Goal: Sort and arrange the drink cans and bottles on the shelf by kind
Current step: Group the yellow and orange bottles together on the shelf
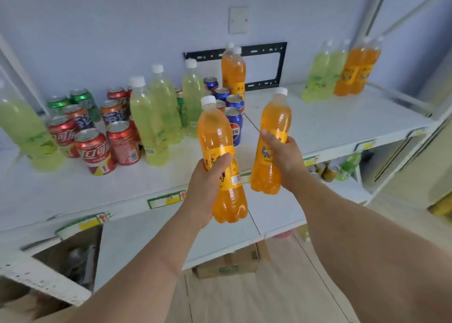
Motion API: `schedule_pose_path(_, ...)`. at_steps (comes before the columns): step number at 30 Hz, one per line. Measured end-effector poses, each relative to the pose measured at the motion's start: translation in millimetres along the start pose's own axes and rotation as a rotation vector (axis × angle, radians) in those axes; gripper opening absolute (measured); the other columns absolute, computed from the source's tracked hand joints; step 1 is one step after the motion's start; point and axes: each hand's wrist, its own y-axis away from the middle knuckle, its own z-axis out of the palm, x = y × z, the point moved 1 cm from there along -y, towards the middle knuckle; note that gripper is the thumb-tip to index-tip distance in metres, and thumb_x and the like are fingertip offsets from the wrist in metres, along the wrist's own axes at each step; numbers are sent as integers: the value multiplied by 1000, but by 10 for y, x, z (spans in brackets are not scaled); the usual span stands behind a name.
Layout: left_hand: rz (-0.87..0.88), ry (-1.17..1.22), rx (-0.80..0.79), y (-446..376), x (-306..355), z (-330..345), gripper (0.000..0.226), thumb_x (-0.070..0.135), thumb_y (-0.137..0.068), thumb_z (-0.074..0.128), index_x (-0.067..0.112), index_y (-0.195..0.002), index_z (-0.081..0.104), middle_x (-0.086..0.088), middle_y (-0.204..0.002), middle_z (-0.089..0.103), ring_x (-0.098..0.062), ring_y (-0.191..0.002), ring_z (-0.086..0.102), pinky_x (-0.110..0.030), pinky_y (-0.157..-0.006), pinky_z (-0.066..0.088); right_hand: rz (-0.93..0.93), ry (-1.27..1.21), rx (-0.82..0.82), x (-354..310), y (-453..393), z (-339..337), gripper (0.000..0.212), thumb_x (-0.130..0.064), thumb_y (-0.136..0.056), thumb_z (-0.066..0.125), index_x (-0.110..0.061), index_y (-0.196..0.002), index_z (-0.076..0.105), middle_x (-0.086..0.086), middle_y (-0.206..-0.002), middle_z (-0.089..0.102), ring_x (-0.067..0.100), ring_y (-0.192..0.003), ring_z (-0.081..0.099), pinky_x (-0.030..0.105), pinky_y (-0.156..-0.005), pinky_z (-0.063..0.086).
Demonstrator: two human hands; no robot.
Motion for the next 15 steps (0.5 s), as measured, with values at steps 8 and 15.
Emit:
schedule_pose_path(8, -47, -70, -128, -428, -285, 1916, 51, 61, -73, 76, 37, -115, 59, 3, -109, 72, -23, -101, 69, -54, -93, 53, -73, 105, 49, -268, -742, -1791, 52, -55, -78, 73, -24, -117, 55, -1, -100, 69, 18, -84, 68, 34, -63, 55)
schedule_pose_path(15, -29, -81, -129, -901, -326, 3401, 54, 57, -73, 77, 28, -115, 61, -2, -104, 74, -24, -93, 72, -52, -88, 56, -109, 104, 21, -571, -1598, -3054, 54, -47, -76, 79, -19, -116, 54, 5, -101, 70, 23, -85, 72, 37, -66, 58)
